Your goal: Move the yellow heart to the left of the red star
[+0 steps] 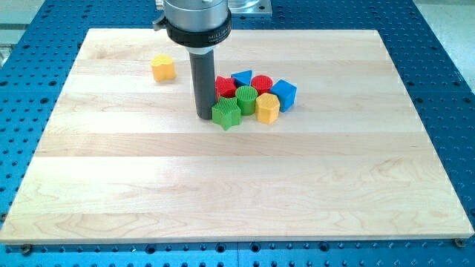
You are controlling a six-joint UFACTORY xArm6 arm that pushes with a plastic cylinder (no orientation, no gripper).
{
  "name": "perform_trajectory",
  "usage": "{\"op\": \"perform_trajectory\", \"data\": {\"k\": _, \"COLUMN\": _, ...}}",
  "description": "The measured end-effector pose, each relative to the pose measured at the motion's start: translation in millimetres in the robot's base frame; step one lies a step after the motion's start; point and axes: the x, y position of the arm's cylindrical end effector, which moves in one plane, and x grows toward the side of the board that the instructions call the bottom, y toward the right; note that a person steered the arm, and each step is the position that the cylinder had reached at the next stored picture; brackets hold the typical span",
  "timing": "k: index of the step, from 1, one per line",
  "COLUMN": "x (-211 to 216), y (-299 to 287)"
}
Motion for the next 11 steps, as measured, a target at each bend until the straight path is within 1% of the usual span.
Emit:
{"op": "perform_trajectory", "data": {"k": 1, "x": 1, "y": 32}}
{"op": "perform_trajectory", "data": {"k": 2, "x": 11, "y": 30}}
{"op": "perform_trajectory", "data": {"k": 3, "x": 5, "y": -65}}
{"op": "perform_trajectory", "data": {"k": 4, "x": -67, "y": -88}}
{"op": "perform_trajectory", "data": {"k": 5, "x": -115, "y": -111}}
{"op": "perform_trajectory", "data": {"k": 6, "x": -142, "y": -137}}
{"op": "perform_trajectory", "data": {"k": 7, "x": -174, "y": -111}}
{"op": "perform_trajectory", "data": {"k": 8, "x": -136, "y": -79}}
{"op": "perform_trajectory", "data": {"k": 9, "x": -68, "y": -71}}
{"op": "perform_trajectory", "data": {"k": 10, "x": -68, "y": -80}}
{"op": "perform_trajectory", "data": {"k": 11, "x": -36, "y": -103}}
